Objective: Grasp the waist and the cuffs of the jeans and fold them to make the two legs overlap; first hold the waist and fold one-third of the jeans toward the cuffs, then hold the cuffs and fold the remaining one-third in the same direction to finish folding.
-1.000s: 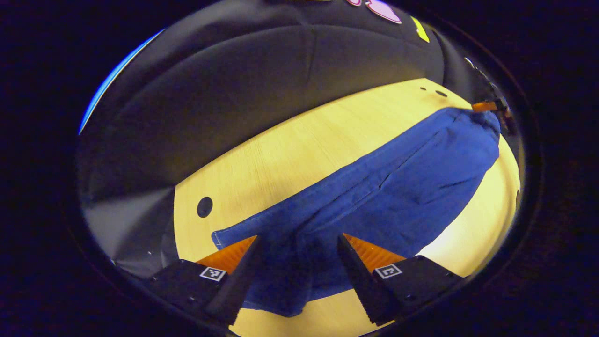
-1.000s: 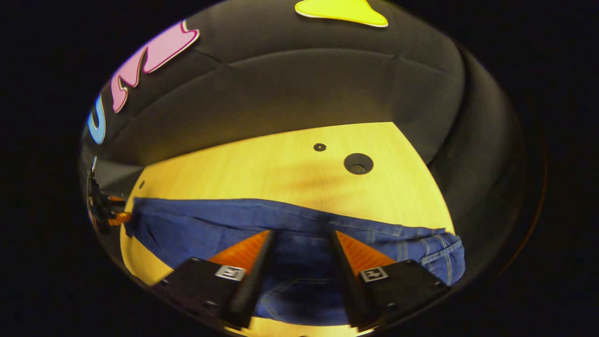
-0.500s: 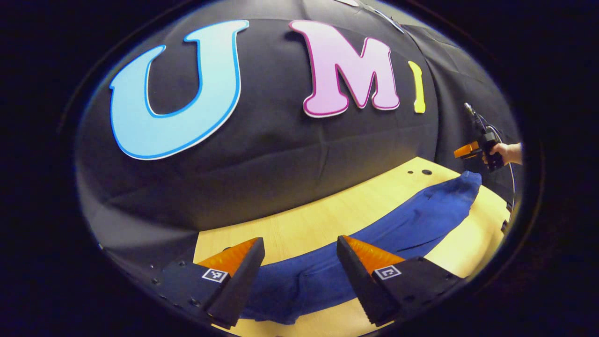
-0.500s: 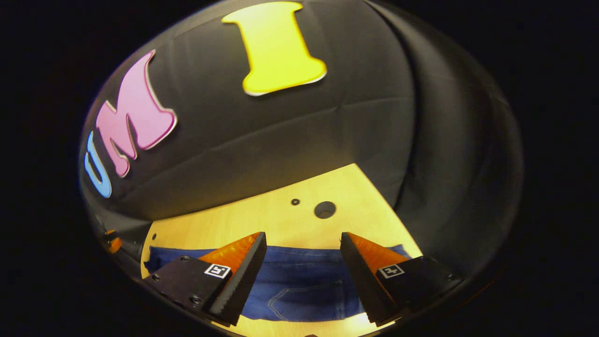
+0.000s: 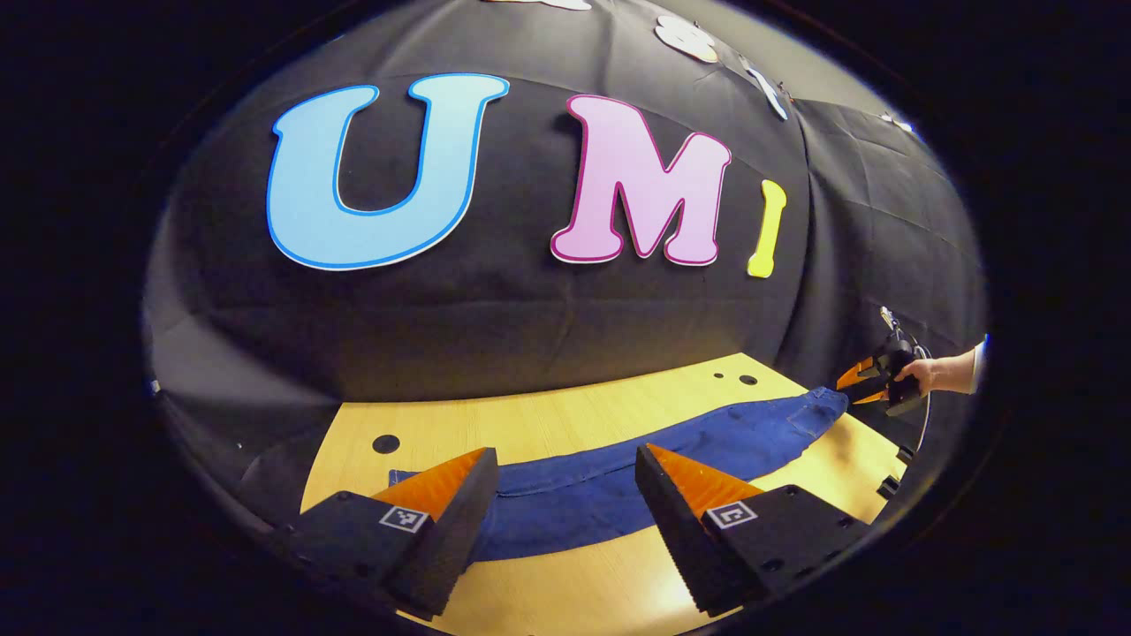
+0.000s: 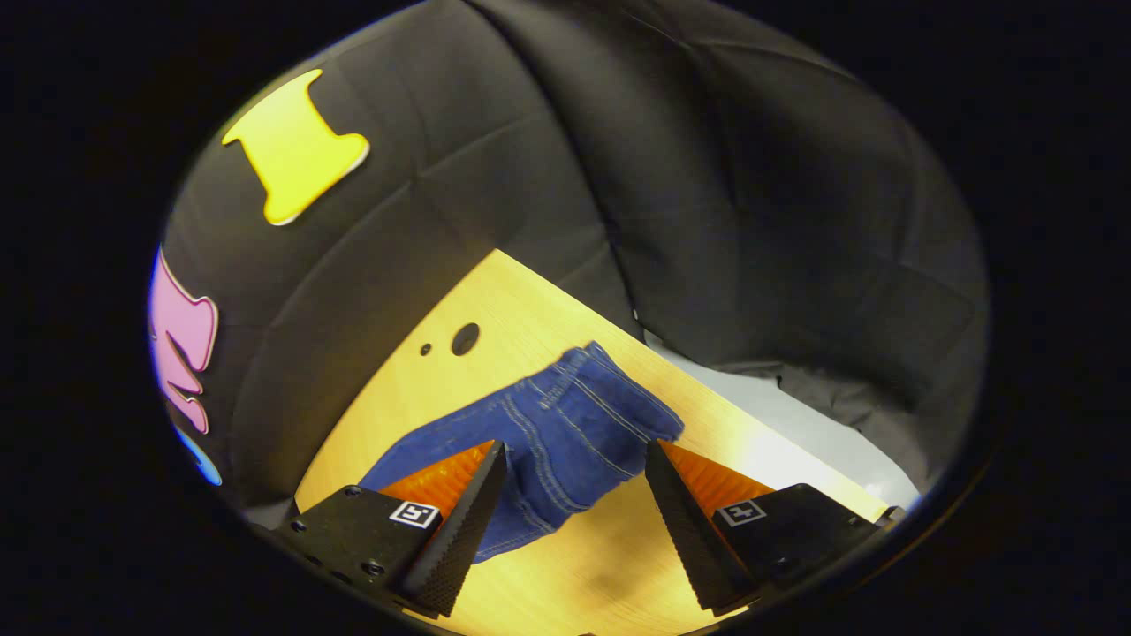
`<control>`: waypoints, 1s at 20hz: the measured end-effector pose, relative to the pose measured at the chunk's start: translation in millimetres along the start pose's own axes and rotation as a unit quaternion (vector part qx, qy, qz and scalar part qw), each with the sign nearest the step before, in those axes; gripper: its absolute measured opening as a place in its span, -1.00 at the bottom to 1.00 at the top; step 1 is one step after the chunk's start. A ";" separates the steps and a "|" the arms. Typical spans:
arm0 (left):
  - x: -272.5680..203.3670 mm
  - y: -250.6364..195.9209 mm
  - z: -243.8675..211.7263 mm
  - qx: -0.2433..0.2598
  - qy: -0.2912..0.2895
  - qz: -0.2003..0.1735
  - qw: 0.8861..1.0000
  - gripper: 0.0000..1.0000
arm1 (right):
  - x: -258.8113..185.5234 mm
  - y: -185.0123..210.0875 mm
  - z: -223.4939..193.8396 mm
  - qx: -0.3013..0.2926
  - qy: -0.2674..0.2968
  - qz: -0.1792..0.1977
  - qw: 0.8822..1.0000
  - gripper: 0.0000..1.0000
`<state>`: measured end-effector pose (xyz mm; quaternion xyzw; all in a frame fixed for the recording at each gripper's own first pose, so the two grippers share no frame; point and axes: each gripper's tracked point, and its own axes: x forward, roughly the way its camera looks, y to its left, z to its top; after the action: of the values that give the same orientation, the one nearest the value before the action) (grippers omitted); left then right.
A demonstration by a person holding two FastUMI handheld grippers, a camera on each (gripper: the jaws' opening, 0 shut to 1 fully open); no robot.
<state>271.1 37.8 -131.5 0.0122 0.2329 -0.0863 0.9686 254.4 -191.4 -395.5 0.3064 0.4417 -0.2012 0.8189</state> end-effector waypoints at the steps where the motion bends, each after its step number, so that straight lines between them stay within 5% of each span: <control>1: -2.8 -0.2 -2.2 0.000 0.005 0.001 1.000 0.96 | 6.9 -6.6 -5.8 0.007 0.011 -0.019 1.000 0.96; 6: -16.3 1.8 -12.4 0.005 0.019 0.015 1.000 0.96 | 31.8 1.3 -6.5 0.119 0.023 -0.026 0.992 0.96; 7: -18.1 1.8 -15.3 0.007 0.023 0.019 1.000 0.96 | 39.7 5.6 1.7 0.126 0.007 -0.018 0.992 0.80; 10: -23.1 1.6 -21.5 -0.002 0.028 0.031 0.999 0.96 | 36.7 4.7 -1.0 0.141 0.014 -0.015 0.990 -0.39; 16: -52.0 10.7 -26.0 -0.026 -0.001 0.028 0.999 0.96 | -4.6 41.6 33.4 0.082 -0.067 0.026 0.994 -0.52; 20: -97.2 39.6 -46.6 -0.029 -0.004 0.028 0.999 0.96 | -71.0 120.4 43.0 0.006 -0.118 0.086 0.989 -0.53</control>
<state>171.8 95.4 -129.6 -0.0096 0.2313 -0.0528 0.9714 315.0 -128.4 -278.3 0.3220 0.3126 -0.1671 0.8779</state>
